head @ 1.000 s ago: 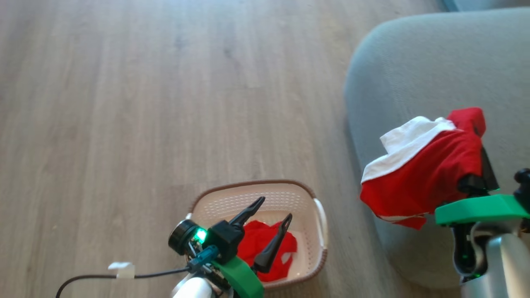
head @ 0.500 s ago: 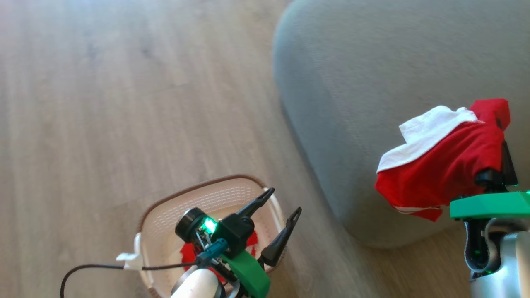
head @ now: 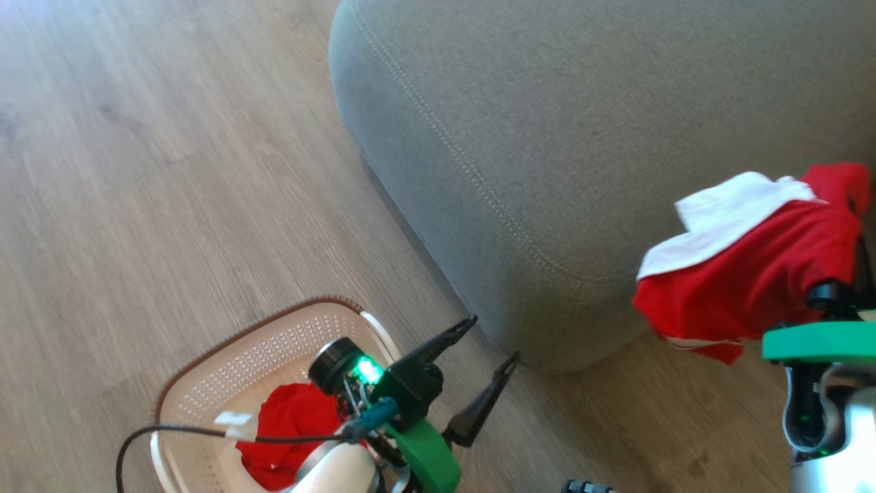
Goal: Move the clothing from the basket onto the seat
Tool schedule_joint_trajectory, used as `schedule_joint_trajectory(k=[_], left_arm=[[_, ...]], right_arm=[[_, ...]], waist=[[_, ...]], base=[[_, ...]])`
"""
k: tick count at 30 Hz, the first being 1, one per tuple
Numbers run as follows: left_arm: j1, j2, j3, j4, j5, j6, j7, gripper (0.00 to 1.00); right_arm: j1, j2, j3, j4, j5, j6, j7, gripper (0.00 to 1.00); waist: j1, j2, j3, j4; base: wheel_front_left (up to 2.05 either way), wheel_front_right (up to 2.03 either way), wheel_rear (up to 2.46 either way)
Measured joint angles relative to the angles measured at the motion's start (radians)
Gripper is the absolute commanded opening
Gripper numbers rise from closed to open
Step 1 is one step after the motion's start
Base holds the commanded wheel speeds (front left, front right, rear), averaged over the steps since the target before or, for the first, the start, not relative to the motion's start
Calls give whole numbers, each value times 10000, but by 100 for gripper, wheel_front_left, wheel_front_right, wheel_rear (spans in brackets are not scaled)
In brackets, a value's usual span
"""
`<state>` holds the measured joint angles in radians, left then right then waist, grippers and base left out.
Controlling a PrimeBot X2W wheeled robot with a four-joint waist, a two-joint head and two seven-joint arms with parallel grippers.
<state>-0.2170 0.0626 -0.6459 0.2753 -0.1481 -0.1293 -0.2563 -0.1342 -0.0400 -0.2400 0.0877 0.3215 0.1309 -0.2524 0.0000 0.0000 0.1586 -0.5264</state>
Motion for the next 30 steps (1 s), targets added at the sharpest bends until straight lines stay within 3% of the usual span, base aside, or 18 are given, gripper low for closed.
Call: schedule_joint_trajectory(k=[15, 22, 30], left_arm=[[-129, 50, 8, 21, -86, -2, -2, 100], [-168, 244, -15, 8, 15, -2, -2, 100], [-1065, 740, -324, -21, 119, -2, -2, 100]], right_arm=[[-63, 13, -598, -207, -59, 0, 0, 0], [-1316, -23, -1020, -748, -681, 0, -2, 0], [-3778, -1206, -1248, -412, -447, 0, -29, 0]], waist=[[0, 0, 260, 30], [0, 0, 814, 250], [2, 0, 2010, 525]], base=[[0, 0, 0], [0, 0, 0], [0, 0, 0]])
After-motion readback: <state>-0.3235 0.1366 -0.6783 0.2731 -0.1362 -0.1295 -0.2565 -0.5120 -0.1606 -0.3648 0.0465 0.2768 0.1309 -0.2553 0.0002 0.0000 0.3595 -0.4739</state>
